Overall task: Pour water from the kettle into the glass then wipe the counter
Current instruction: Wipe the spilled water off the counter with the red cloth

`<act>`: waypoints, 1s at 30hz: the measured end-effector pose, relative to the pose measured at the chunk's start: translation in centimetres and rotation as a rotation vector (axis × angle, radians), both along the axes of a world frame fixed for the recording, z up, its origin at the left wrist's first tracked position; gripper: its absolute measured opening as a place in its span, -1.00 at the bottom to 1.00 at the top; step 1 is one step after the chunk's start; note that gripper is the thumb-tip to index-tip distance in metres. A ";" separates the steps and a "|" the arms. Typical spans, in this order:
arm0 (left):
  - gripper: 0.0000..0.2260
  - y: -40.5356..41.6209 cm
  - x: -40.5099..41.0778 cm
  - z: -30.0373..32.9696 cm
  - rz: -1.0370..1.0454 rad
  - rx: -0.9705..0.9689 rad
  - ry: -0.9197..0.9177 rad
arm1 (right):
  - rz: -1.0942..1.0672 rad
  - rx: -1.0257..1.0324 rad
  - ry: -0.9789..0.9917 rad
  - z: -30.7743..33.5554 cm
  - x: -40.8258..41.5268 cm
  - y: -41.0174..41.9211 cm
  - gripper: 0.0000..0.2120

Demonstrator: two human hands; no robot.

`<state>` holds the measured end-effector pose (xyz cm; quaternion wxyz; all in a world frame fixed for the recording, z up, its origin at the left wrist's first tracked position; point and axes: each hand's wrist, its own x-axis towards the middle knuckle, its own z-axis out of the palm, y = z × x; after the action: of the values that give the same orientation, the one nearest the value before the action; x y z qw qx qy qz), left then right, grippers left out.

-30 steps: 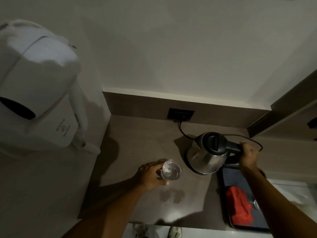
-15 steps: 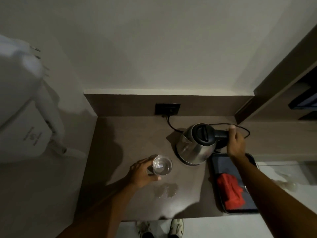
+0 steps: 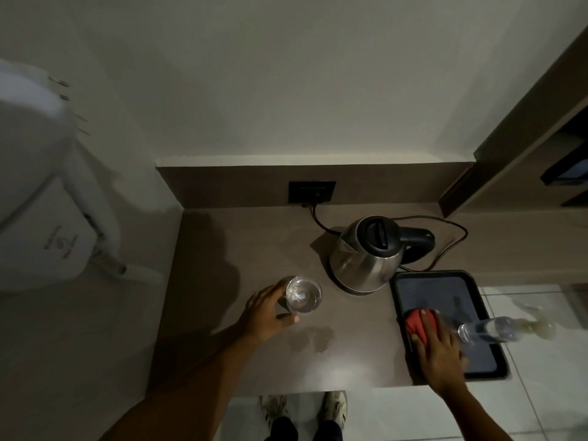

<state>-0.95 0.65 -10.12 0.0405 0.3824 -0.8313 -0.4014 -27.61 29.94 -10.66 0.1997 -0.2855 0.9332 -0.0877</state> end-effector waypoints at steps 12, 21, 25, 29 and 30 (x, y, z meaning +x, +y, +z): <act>-0.28 1.2 7.8 -2.9 -0.055 -0.342 -0.252 | 0.047 -0.191 0.056 1.3 1.8 -4.1 -0.39; -0.44 2.2 9.6 -4.1 -0.120 -0.457 -0.364 | -0.016 -0.230 0.138 -2.4 11.9 -9.2 -0.32; -0.48 2.2 9.8 -4.7 -0.098 -0.464 -0.337 | -0.009 -0.303 0.092 -3.1 18.6 -12.0 -0.41; -0.50 2.3 9.9 -4.9 -0.081 -0.454 -0.331 | 0.392 -0.359 0.021 -3.2 25.4 -13.1 -0.45; -0.50 2.3 9.9 -4.9 -0.076 -0.453 -0.332 | 0.494 -0.366 0.024 -3.4 25.4 -13.0 -0.42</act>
<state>8.94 2.96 -15.03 -0.0271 0.3927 -0.9088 -0.1385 -2.24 16.92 -14.06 0.1493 -0.5359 0.8065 -0.1999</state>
